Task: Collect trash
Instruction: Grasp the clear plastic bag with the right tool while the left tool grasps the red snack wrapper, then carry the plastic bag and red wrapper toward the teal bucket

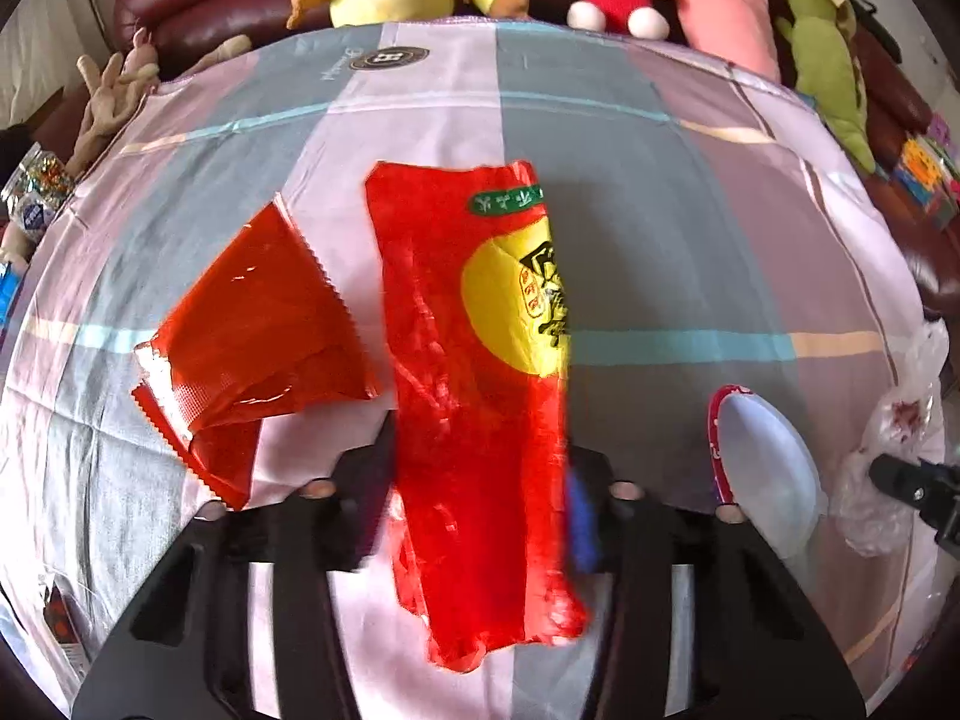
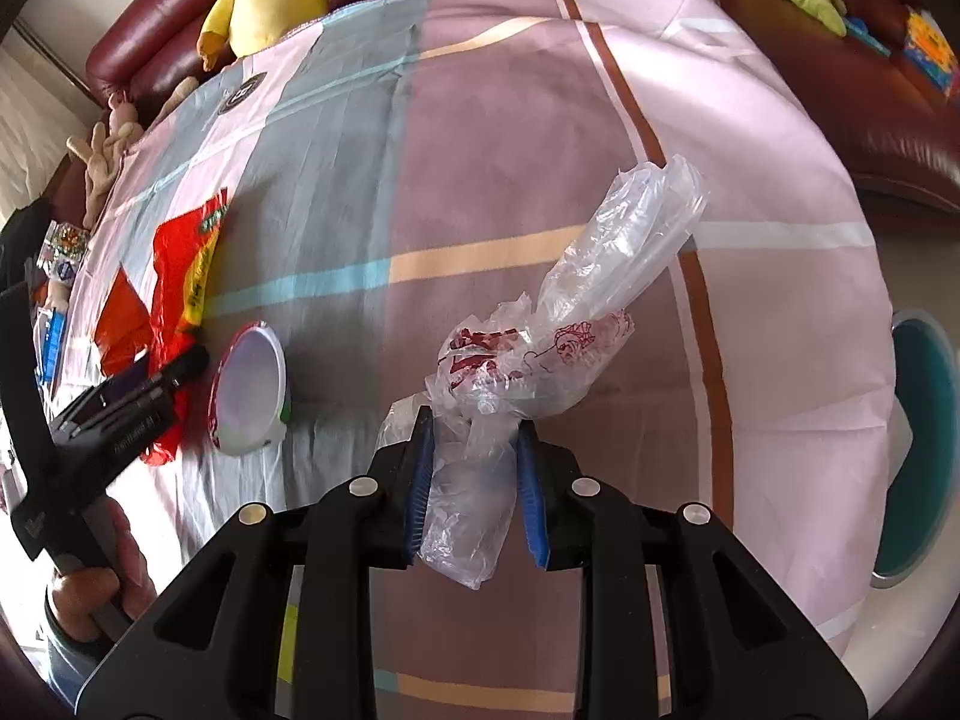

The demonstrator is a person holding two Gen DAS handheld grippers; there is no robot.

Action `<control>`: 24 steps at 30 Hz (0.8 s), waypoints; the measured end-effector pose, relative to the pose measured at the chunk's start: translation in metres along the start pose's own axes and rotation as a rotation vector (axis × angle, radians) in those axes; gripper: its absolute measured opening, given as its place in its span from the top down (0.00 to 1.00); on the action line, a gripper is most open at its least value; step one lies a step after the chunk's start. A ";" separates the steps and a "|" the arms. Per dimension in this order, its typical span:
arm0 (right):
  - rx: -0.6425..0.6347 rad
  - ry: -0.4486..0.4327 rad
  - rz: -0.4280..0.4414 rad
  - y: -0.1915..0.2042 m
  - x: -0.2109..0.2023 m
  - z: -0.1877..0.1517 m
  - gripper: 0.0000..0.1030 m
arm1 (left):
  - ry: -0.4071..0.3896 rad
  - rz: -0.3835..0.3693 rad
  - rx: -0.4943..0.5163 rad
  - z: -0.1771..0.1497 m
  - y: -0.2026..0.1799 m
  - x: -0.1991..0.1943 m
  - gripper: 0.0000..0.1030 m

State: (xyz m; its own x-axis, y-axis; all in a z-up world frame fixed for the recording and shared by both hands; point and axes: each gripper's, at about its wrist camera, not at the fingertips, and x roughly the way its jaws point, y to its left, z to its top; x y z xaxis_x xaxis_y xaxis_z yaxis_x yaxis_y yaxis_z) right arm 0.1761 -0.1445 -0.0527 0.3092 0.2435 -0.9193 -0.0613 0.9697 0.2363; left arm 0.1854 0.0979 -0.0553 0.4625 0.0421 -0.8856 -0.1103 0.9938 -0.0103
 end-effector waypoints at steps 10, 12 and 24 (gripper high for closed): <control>-0.002 0.000 0.018 -0.004 -0.008 -0.013 0.76 | -0.042 -0.117 -0.091 -0.010 0.007 -0.034 0.82; 0.004 0.003 0.021 -0.007 -0.010 -0.016 0.76 | -0.051 -0.134 -0.071 -0.013 -0.001 -0.044 0.81; 0.035 -0.033 0.030 -0.029 -0.035 -0.036 0.76 | -0.111 -0.196 0.004 -0.024 -0.045 -0.084 0.81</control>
State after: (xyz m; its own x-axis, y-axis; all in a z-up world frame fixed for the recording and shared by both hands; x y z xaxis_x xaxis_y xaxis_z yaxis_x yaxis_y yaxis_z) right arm 0.1334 -0.1805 -0.0389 0.3390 0.2709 -0.9009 -0.0374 0.9608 0.2749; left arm 0.1309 0.0475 0.0085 0.5684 -0.1411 -0.8105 -0.0057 0.9845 -0.1754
